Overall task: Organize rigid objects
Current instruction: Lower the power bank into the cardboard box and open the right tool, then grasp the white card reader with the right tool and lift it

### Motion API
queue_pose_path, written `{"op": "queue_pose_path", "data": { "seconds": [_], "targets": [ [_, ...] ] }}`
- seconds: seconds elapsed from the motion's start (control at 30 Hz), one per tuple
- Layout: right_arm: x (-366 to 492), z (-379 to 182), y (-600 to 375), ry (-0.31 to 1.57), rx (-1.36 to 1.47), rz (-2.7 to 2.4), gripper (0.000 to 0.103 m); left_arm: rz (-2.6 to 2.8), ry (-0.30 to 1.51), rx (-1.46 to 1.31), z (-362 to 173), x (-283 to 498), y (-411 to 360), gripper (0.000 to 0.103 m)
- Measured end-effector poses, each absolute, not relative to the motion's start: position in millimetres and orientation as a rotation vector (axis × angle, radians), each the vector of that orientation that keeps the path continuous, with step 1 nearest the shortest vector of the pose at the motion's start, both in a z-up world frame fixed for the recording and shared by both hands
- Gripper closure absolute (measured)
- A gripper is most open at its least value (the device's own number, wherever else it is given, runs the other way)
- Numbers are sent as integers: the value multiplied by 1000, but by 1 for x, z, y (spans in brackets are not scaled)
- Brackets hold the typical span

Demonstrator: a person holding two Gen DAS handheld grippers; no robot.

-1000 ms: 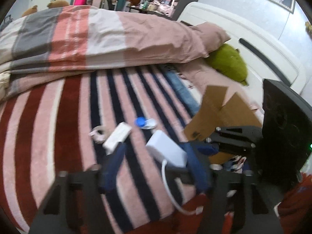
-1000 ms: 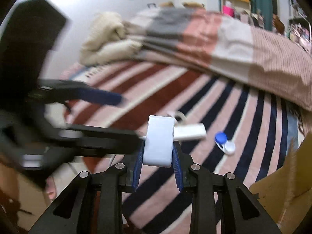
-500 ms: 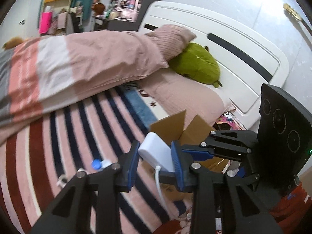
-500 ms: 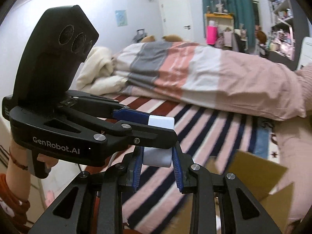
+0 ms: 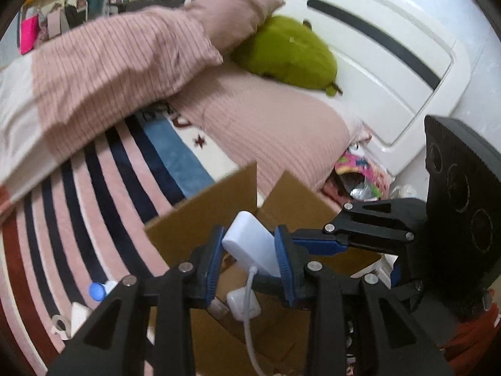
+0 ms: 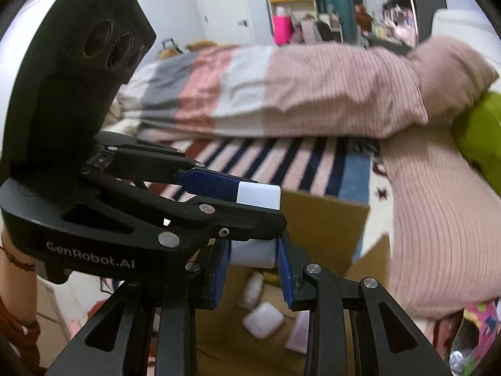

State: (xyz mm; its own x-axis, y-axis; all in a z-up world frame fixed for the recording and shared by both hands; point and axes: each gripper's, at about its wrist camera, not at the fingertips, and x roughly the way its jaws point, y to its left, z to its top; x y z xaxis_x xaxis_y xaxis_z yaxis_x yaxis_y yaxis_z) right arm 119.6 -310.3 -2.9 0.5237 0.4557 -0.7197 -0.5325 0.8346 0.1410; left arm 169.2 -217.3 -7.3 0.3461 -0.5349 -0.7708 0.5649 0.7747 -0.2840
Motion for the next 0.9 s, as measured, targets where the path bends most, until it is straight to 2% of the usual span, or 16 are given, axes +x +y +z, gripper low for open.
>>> {"op": "queue_pose_path", "data": {
  "seconds": [0.2,0.23,0.27,0.33,0.43,0.6,0.73,0.8,0.87,0.9],
  "targets": [
    [125,-29,-315,952,-125,544,79,-689,1046,82,-22,170,-230,71],
    [125,-32,-316,961,-129,531,79,-683,1046,86,-21,169,-229,62],
    [124,-34,-317,969,-130,515,75,-671,1038,89,-19,168,-227,46],
    [123,-35,-317,983,-144,487,68,-649,1005,91,-12,164,-220,32],
    [119,-27,-313,953,-177,467,61,-626,952,83,5,155,-200,32],
    [100,-6,-286,889,-145,590,60,-498,861,56,30,134,-136,31],
    [81,-1,-231,854,-180,732,60,-341,803,47,33,113,-71,20],
    [74,-5,-198,862,-198,803,52,-263,796,31,24,103,-34,20],
    [69,-15,-165,868,-223,861,36,-215,803,13,10,97,-5,15],
    [68,-21,-150,870,-236,876,34,-192,805,6,2,94,8,15]
  ]
}}
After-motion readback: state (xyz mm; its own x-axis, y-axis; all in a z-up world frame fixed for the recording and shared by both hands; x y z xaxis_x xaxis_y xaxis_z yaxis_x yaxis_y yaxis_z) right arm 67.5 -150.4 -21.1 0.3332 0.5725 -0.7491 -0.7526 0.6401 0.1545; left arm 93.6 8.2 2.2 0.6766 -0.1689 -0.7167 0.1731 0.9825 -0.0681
